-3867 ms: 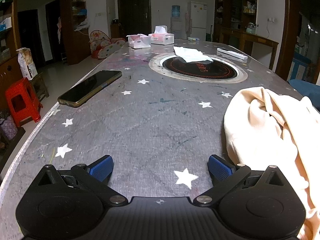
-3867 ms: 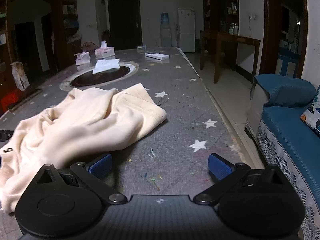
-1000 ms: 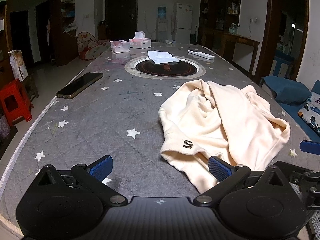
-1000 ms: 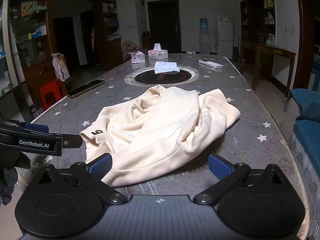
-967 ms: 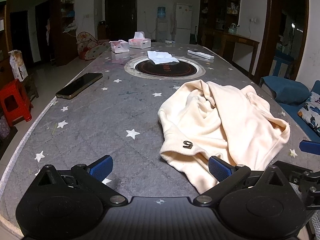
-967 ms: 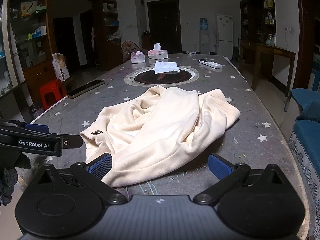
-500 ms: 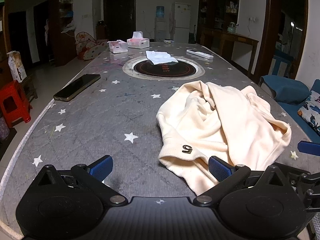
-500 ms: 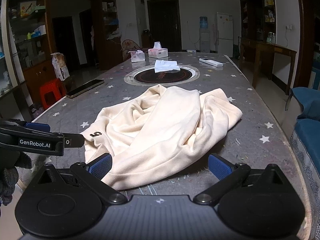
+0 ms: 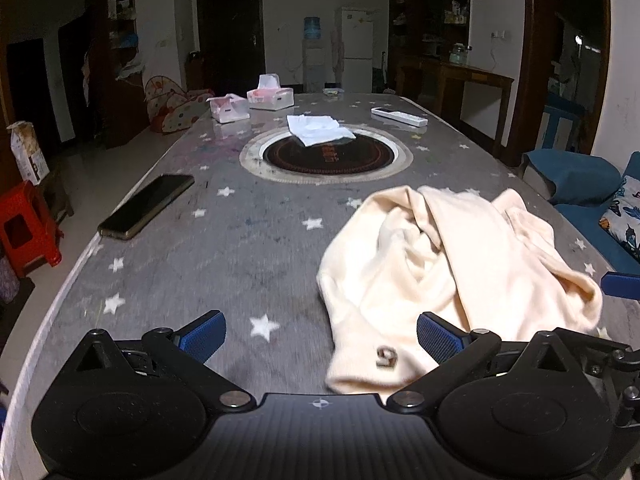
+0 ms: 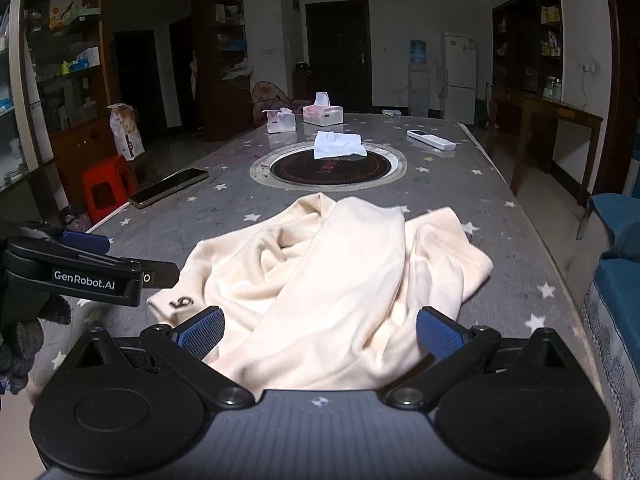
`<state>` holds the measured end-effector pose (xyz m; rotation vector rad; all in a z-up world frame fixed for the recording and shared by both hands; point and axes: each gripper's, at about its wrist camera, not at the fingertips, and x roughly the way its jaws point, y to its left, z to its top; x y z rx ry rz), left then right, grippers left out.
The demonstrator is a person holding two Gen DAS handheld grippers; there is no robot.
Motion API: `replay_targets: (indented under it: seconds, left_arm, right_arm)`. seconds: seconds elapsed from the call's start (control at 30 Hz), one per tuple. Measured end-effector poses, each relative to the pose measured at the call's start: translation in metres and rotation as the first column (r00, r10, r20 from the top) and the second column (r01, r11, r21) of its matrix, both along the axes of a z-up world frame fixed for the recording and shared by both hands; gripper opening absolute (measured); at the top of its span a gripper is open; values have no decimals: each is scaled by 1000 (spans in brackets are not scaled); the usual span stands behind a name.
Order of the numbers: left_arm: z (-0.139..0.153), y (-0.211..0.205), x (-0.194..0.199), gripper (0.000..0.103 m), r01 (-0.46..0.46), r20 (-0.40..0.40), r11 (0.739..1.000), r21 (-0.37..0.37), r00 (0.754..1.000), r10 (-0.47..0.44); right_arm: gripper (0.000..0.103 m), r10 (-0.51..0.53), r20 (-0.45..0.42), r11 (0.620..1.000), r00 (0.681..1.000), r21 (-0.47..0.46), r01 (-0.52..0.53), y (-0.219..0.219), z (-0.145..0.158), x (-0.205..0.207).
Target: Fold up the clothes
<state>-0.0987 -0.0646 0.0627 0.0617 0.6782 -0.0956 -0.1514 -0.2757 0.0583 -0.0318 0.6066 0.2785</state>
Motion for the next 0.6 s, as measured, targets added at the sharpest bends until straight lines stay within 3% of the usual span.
replay_targets:
  seconds: [0.4,0.6]
  left_arm:
    - [-4,-7,62,102,24,-21,999,47,1000,-23]
    - [-9,-6,100,92,37,-39,999,39,999,-36]
  right_arm:
    - [103,-4,-52,1000,999,27,5,-11,-6,52]
    - [86,-7,-99,998,995,64,14,-20,-13,75]
